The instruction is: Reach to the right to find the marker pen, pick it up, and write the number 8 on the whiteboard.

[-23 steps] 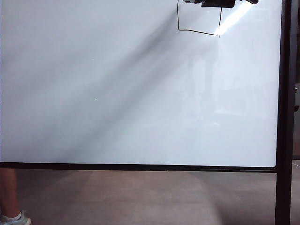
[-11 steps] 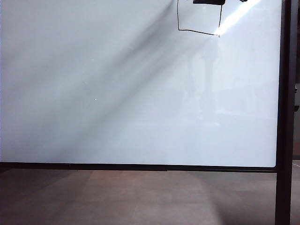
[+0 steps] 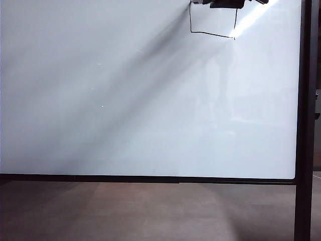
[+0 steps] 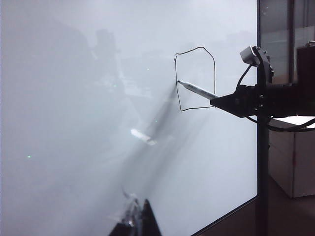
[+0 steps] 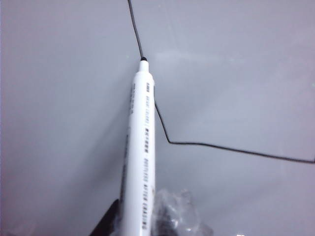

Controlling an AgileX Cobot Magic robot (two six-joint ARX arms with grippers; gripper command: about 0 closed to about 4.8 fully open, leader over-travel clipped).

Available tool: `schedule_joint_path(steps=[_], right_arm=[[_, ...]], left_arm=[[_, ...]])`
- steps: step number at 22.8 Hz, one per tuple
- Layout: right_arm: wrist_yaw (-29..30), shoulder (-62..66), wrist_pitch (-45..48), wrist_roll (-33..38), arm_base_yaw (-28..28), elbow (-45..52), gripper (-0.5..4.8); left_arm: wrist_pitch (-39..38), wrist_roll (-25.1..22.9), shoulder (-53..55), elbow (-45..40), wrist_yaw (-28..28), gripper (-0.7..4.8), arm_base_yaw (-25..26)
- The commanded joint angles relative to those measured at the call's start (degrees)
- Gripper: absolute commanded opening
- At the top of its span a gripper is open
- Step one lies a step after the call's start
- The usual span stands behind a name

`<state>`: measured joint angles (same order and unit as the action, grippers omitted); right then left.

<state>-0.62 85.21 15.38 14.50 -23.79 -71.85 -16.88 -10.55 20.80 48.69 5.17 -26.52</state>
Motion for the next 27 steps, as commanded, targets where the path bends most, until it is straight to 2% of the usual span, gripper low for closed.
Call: schedule_joint_path(steps=[1,17,27], right_arm=[[-1.7,-0.3,-0.1,-0.2,1.1,-0.3,-0.05],[-1.9,-3.2,-5.3,0.1,10.9,0.5,-0.05],[0.6,-6.6,-3.0,0.5,11.7,4.7,-0.05]], left_arm=[[0.7,0.0,0.0,0.2,0.1,-0.05,0.0],[0.7,0.0,0.1,0.2,0.1,-0.05,0.0],[0.7,0.0,0.1,0.2,0.1,-0.05,0.0]])
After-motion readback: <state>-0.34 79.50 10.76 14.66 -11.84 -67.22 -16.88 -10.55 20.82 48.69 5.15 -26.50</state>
